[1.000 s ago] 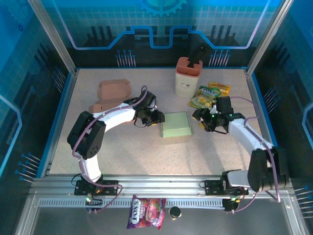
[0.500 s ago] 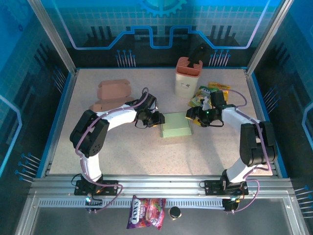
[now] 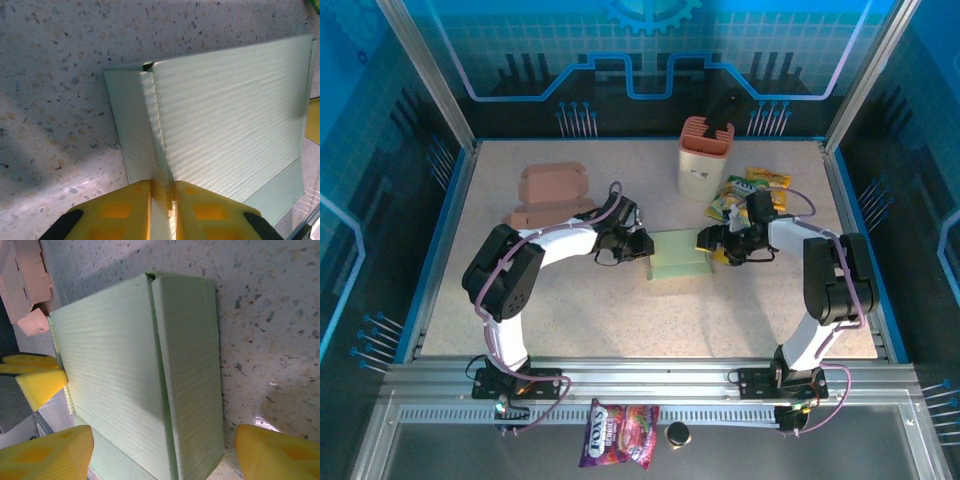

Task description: Fold the paper box

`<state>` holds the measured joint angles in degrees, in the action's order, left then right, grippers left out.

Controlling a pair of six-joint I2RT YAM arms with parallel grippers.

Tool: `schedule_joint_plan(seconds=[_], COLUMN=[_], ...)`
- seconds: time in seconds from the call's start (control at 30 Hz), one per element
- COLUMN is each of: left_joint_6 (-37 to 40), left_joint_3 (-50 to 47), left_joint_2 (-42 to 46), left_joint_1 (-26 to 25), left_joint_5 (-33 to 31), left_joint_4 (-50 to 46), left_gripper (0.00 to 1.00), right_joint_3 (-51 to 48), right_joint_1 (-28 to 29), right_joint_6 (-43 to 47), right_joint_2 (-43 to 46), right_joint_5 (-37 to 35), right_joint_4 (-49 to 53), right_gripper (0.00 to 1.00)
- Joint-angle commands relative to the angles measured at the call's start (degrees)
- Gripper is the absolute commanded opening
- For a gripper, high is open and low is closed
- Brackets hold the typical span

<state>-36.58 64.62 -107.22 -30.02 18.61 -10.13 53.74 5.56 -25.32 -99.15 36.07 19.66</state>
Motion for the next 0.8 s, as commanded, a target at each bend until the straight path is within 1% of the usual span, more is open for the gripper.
schedule_joint_plan(seconds=[0.0, 0.2, 0.33, 0.53, 0.67, 0.77], left_joint_6=[-0.25, 0.17, 0.55, 1.11, 1.33, 1.92], left_joint_3=[-3.30, -5.66, -7.47, -7.70, -7.58, -7.39], left_joint_2=[-0.62, -0.13, 0.72, 0.96, 1.13, 1.39], left_joint_1=[1.20, 2.38, 3.13, 3.40, 3.51, 3.68], left_joint_5=[-1.76, -1.99, -1.91, -1.54, -1.59, -1.58], left_joint_4=[-2.20, -1.47, -0.68, -0.88, -0.88, -1.04], left_gripper=[0.16, 0.09, 0.08, 0.09, 0.09, 0.10], right_joint_3=[1.62, 2.29, 2.12, 0.73, -1.35, -1.97], right_joint_1=[-1.17, -2.17, -2.22, -0.71, 0.30, 0.89], right_joint_6=[3.41, 4.23, 3.49, -3.58, -10.46, -12.87], right_joint_2=[-1.76, -3.41, -3.56, -4.76, -4.91, -4.90], right_joint_5=[3.86, 6.70, 8.72, 15.41, 17.49, 17.77], right_joint_4=[0.51, 0.48, -1.01, -10.18, -18.47, -20.78], right_gripper=[0.75, 0.76, 0.77, 0.75, 0.71, 0.67])
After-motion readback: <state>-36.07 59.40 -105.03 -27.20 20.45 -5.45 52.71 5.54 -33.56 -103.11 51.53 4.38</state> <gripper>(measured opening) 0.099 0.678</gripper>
